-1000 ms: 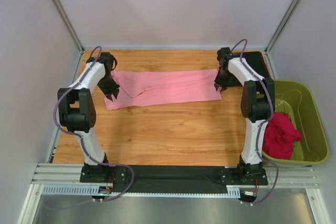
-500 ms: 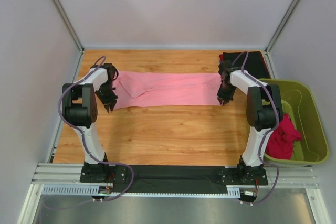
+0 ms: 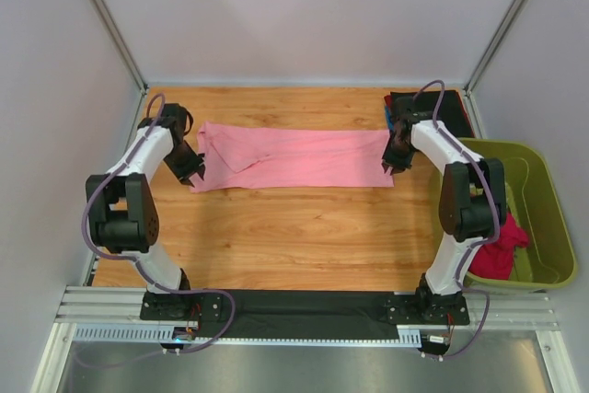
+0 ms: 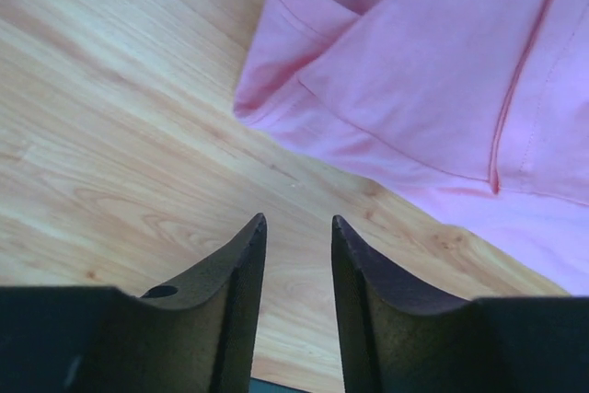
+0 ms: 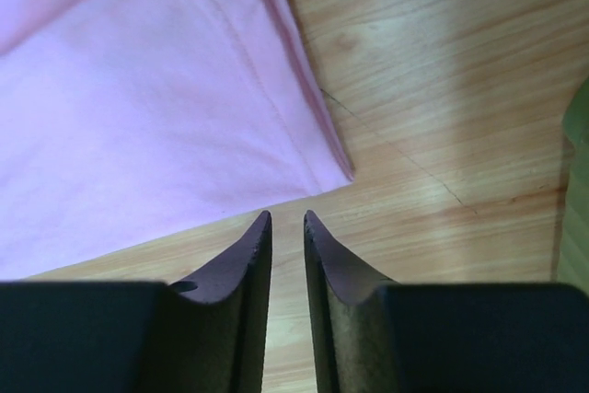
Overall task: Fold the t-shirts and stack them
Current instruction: Fold the tshirt
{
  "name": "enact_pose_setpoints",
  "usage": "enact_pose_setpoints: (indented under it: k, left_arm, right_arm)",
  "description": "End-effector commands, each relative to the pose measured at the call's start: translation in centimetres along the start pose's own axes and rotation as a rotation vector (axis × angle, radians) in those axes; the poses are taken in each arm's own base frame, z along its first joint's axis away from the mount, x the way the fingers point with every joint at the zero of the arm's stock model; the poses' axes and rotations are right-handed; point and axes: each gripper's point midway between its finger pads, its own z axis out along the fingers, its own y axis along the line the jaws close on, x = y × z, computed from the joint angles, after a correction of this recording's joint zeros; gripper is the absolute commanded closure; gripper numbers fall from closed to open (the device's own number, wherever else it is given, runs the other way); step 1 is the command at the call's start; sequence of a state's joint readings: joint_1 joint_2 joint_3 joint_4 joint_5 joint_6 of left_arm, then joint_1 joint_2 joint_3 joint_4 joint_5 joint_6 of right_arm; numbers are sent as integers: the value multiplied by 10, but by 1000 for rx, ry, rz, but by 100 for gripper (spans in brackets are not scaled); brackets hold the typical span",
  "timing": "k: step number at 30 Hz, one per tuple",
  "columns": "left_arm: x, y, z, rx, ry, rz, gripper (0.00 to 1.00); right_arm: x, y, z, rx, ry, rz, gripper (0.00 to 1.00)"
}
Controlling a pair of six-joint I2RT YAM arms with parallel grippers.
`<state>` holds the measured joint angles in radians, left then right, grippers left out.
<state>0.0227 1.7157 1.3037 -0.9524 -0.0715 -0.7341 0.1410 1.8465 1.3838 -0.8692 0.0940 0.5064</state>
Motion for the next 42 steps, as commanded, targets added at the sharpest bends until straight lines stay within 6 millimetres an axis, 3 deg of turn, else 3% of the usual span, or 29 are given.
enact_pose_setpoints:
  k: [1,5,8,13,15,17,22,23,26,27,30,31,35,38,42]
  left_arm:
    - [10,-16,15,91,47,3,57]
    - [12,-10,38,33,75,10,56]
    - [-1,2,49,-75,71,7,58]
    - [-21,19,47,-219,87,24,60]
    - [-25,31,48,-295,92,31,61]
    - [-28,43,43,-361,86,38,60]
    - [-33,64,39,-408,96,14,60]
    - [-36,66,37,-414,92,12,60]
    - [-47,72,25,-407,71,-5,60]
    - [-51,69,20,-387,58,-2,60]
    - [-70,24,-7,-149,-50,53,60]
    - [-69,1,-27,-5,-70,70,60]
    - [-52,-70,-56,340,-46,75,60]
    - [-31,-98,-54,390,17,80,61]
    - [-2,-124,-30,452,133,-9,62]
  right_arm:
    - [-19,17,-6,-61,-33,-39,77]
    - [-28,17,8,-36,-44,-58,74]
    - [-24,9,22,10,-23,-59,78]
    - [4,-9,43,64,35,-63,83]
    - [8,-14,39,78,20,-43,83]
    - [24,-23,39,91,39,-38,84]
    - [48,-32,22,88,38,-21,84]
    - [60,-37,21,93,62,-17,84]
    - [80,-33,11,64,80,-22,84]
    - [85,-30,8,58,79,-40,83]
    - [91,-31,-8,58,63,-40,80]
    - [89,-30,-16,46,45,-33,78]
    - [80,-31,-42,42,10,-38,73]
    - [69,-27,-61,21,-24,-44,72]
    - [54,-18,-83,-20,-70,-46,72]
